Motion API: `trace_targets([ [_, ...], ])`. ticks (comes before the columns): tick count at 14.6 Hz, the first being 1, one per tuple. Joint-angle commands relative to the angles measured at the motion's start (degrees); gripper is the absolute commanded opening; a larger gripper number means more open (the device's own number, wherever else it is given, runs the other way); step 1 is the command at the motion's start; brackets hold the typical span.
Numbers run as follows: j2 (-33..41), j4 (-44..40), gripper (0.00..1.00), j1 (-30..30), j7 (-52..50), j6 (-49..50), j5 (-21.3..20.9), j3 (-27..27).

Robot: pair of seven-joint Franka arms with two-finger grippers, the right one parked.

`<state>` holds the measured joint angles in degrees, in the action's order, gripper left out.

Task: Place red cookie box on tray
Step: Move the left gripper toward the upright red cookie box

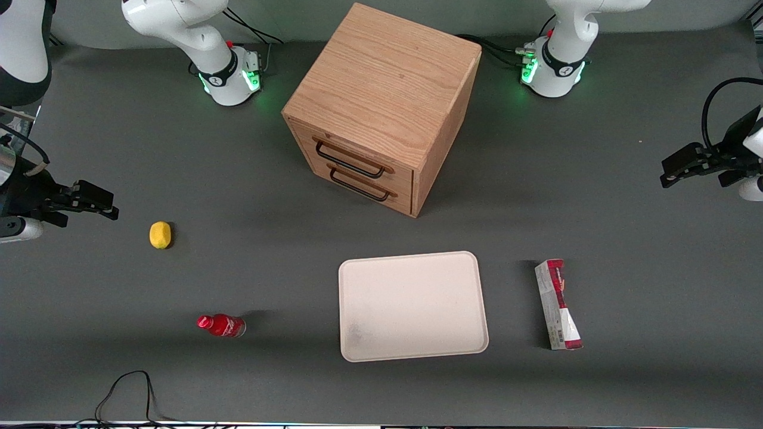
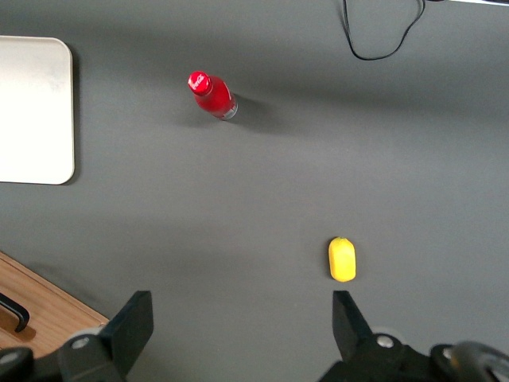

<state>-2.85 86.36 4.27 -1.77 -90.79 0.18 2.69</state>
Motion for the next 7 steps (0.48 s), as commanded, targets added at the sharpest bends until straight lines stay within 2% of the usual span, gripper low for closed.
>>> trace_targets([
  [1,0.39,-0.49,1.00,-0.23,1.06,1.23,0.26,0.04],
  [7,0.21,-0.58,1.00,-0.31,0.80,1.23,0.26,0.04],
])
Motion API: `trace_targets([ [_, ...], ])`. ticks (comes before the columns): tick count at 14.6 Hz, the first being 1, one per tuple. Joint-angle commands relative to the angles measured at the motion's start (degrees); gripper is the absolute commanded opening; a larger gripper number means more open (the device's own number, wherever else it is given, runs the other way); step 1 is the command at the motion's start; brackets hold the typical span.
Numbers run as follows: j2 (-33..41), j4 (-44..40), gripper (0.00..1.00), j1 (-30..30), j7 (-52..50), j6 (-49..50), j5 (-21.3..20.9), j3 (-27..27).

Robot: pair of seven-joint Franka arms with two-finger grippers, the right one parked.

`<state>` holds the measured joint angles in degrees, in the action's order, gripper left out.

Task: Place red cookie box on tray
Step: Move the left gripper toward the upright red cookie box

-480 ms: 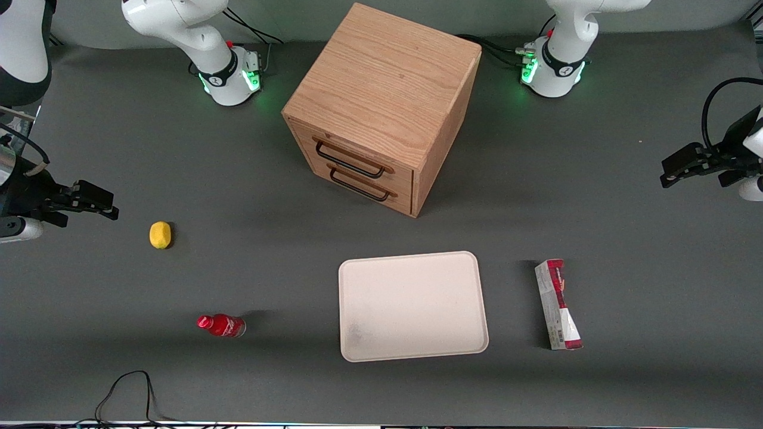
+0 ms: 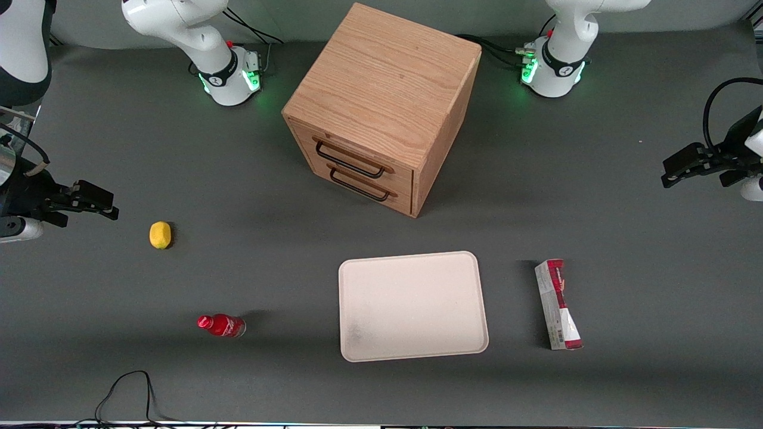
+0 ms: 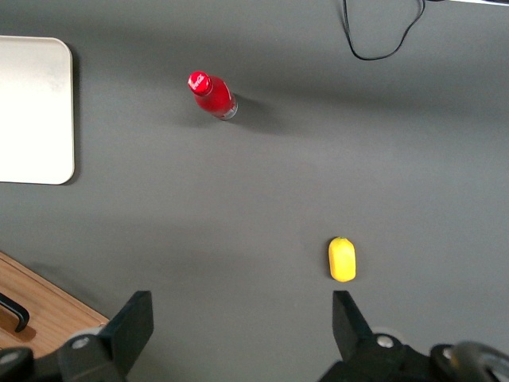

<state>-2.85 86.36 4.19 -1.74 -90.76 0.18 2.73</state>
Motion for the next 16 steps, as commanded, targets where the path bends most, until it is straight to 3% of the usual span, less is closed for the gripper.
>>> trace_targets([
  [1,0.21,-0.58,1.00,-0.23,0.86,1.20,0.34,-0.01],
  [10,-2.51,-0.93,1.00,0.91,-1.15,0.06,1.05,-1.06],
  [16,-13.92,-12.86,1.00,1.18,-7.56,-0.12,0.17,-6.33],
])
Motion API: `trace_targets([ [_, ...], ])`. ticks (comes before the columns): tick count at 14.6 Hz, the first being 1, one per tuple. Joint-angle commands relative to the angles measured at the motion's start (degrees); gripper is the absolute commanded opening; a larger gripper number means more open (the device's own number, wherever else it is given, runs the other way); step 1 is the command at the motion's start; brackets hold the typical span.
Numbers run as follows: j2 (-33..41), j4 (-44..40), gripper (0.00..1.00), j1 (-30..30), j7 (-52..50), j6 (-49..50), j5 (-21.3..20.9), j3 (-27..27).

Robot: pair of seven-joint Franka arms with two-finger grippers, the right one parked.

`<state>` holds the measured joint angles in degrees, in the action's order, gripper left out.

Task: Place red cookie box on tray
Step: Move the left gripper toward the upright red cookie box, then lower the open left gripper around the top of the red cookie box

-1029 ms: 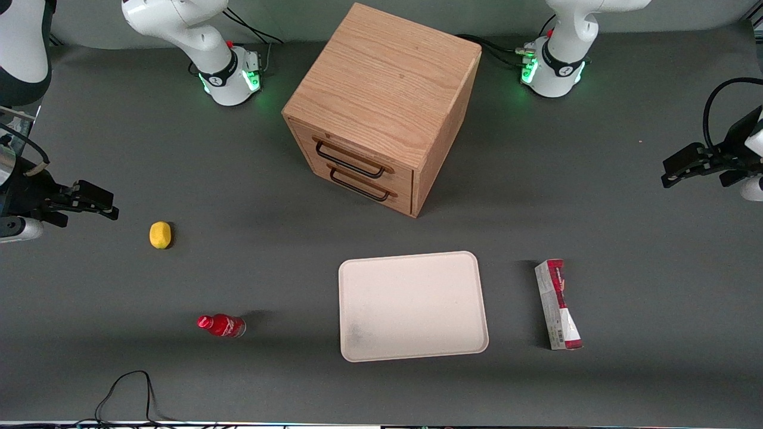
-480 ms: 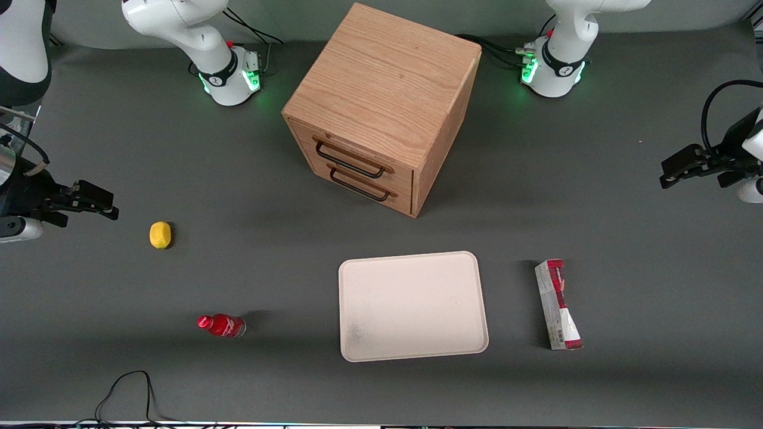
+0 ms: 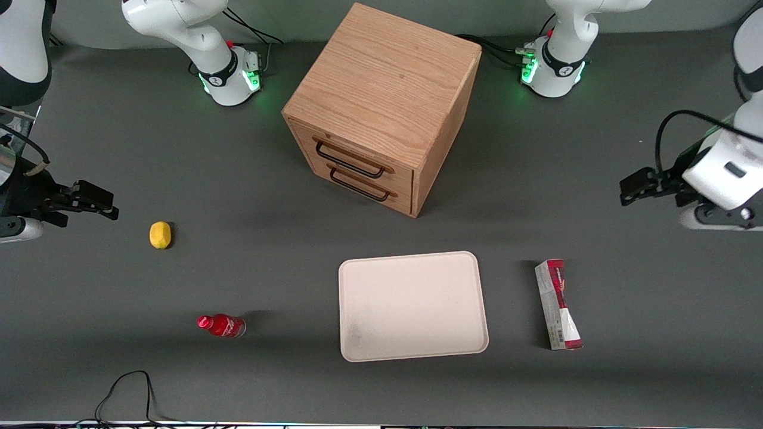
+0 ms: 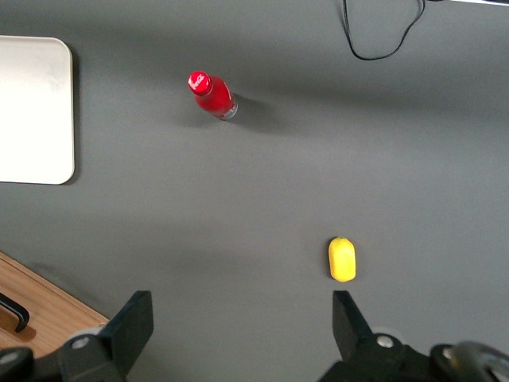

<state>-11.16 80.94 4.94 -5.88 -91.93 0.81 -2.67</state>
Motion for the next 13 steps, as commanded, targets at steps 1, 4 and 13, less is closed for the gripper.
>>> trace_targets([
  [1,-7.45,-9.38,1.00,0.50,-4.13,1.05,-1.15,-1.63],
  [4,-13.78,-17.81,1.00,2.52,-7.10,1.75,-3.79,-2.34],
  [13,-19.42,-24.78,1.00,3.41,-9.15,1.23,-4.85,-1.20],
])
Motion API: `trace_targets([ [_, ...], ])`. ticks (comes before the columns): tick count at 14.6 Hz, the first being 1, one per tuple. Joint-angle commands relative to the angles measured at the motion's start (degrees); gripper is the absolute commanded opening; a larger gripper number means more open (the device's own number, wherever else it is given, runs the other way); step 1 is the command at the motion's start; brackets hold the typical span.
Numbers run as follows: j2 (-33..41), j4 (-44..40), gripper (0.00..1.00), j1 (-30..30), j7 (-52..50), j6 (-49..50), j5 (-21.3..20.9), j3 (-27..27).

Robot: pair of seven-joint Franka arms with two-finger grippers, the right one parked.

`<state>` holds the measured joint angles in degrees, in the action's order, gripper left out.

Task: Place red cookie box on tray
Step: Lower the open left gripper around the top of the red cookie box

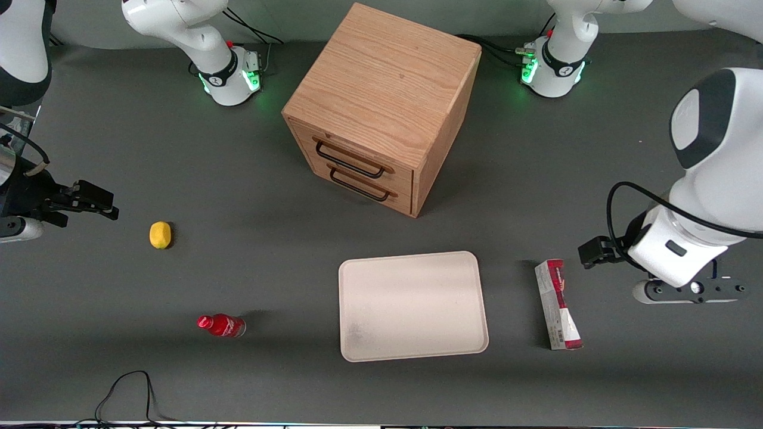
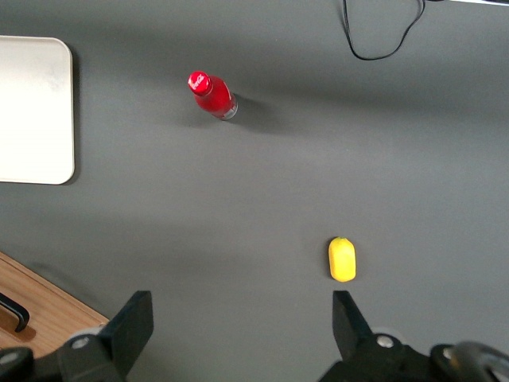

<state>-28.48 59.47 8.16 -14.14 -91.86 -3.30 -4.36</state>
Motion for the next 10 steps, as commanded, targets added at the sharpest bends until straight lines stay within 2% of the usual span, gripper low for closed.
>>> trace_targets([
  [1,-2.45,-3.31,1.00,0.19,-1.15,1.07,-0.74,0.67],
  [6,-5.43,-2.26,1.00,-1.38,-1.07,0.11,-0.21,0.67],
  [10,-8.34,2.83,1.00,-2.09,-1.24,-6.82,-0.21,0.67],
])
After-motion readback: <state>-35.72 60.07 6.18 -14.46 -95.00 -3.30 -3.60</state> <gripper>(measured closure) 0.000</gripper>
